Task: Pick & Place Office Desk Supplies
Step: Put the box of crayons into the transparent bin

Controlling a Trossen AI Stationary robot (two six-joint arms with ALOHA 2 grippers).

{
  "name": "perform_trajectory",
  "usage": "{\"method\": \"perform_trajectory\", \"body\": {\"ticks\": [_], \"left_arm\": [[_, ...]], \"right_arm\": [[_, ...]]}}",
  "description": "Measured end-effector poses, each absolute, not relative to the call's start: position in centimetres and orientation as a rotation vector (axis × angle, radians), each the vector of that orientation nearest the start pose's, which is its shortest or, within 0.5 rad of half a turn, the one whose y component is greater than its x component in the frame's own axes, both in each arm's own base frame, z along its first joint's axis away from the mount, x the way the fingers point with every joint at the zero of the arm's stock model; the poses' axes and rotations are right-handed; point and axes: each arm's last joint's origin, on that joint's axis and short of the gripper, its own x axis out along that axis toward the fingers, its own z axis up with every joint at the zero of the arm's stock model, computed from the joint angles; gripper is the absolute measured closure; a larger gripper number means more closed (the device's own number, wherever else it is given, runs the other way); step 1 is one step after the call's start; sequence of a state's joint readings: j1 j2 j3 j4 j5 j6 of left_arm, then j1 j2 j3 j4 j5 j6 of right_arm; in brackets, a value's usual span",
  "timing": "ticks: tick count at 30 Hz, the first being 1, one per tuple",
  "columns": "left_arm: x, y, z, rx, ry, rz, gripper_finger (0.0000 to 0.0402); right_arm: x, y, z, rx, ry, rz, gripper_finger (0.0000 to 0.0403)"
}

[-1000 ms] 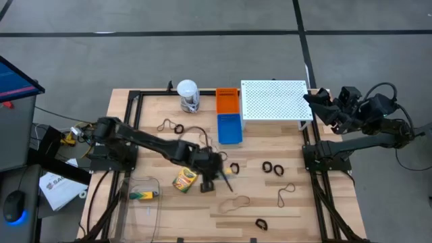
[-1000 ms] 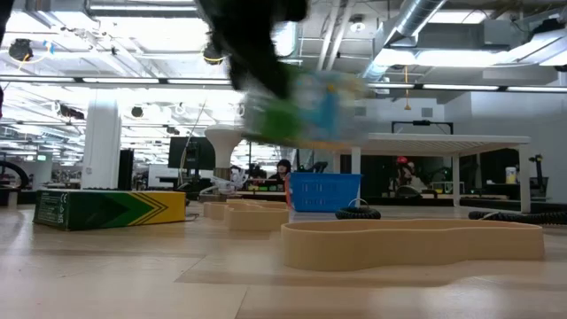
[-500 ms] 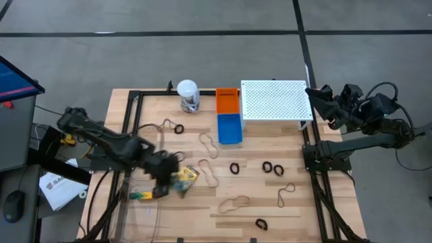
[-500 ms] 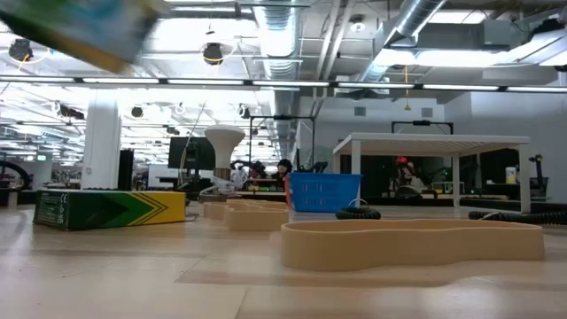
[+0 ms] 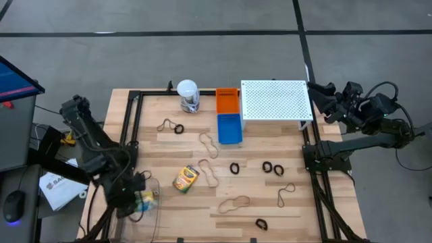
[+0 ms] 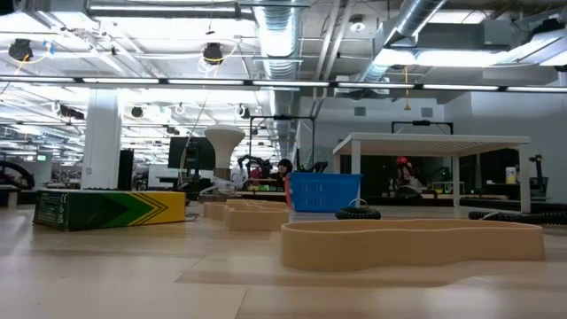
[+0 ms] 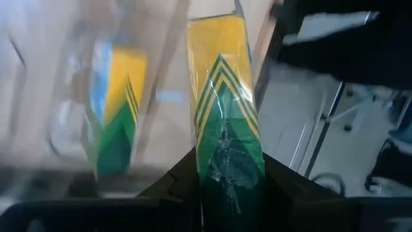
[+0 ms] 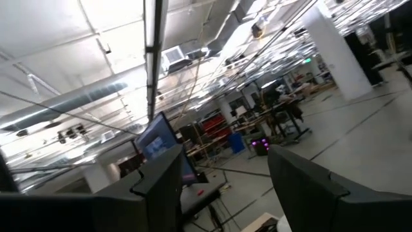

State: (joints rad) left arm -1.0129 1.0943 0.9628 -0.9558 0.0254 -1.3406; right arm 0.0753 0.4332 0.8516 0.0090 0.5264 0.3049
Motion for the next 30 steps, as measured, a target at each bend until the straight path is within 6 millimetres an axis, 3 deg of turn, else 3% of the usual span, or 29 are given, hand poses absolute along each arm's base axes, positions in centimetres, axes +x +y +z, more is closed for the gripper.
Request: {"method": "perform_trajectory", "body": {"ticks": [5, 15, 30], "left_arm": [[8.6, -17.3, 26.8, -0.598, 1.397, -0.075, 0.0308], [8.5, -17.9, 24.9, -0.645, 1.368, -0.105, 0.0308], [8.9, -18.1, 25.0, -0.707, 1.306, -0.082, 0.0274]], "right_arm": [[6.5, -1.0, 40.7, 0.425, -0.479, -0.395, 0.0179], [6.5, -1.0, 40.7, 0.428, -0.48, -0.397, 0.0179], [8.0, -0.9, 40.4, 0.414, -0.431, -0.405, 0.0179]]}}
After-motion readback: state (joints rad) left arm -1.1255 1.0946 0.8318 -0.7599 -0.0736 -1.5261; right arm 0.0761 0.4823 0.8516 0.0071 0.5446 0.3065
